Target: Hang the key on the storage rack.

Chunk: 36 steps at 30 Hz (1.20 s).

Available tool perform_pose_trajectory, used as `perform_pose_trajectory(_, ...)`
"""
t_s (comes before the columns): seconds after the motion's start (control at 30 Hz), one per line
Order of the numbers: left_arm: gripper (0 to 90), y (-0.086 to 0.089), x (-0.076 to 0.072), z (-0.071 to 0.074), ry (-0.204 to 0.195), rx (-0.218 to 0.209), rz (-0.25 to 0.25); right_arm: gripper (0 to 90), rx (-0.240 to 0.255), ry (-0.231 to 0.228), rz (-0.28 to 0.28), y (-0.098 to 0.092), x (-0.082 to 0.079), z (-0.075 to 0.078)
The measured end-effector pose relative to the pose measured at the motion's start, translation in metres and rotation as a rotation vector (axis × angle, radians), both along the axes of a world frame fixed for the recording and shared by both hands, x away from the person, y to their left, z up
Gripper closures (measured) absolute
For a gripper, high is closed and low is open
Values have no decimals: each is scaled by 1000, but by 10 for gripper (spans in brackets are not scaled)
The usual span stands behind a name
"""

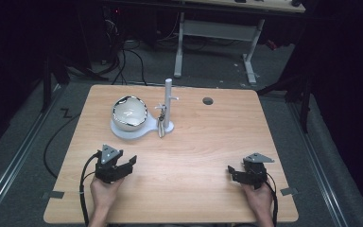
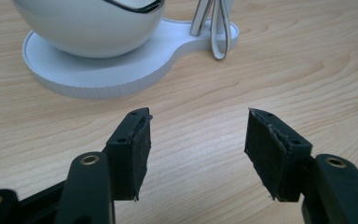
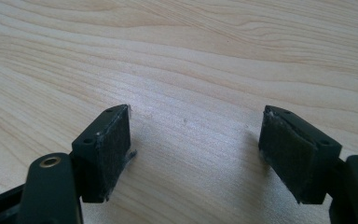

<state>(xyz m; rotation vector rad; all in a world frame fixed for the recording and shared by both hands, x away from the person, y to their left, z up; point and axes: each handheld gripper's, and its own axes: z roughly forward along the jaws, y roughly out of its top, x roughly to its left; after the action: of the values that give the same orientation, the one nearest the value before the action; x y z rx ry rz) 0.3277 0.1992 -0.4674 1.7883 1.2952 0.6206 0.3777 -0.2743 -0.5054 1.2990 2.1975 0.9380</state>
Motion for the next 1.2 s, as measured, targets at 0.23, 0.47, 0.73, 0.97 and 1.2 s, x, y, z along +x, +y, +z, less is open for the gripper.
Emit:
perform_pose_trajectory(0.23,407,1,1,-9,23,7,17,250,1,1,-1,0,0,0)
perform_pose_trajectory(0.47,406,4,4,-18,59,-20,21,251,1,1,0,0,0,0)
perform_pose_trajectory(0.73,405,2,7,-27,87,6,40,250,0,0,0,0,0,0)
perform_pose_trajectory(0.97,399,-5,9,-30,92,54,46,251,0,0,0,0,0,0)
perform_pose_trajectory(1.2,393,-11,11,-33,94,67,41,251,1,1,-2,0,0,0)
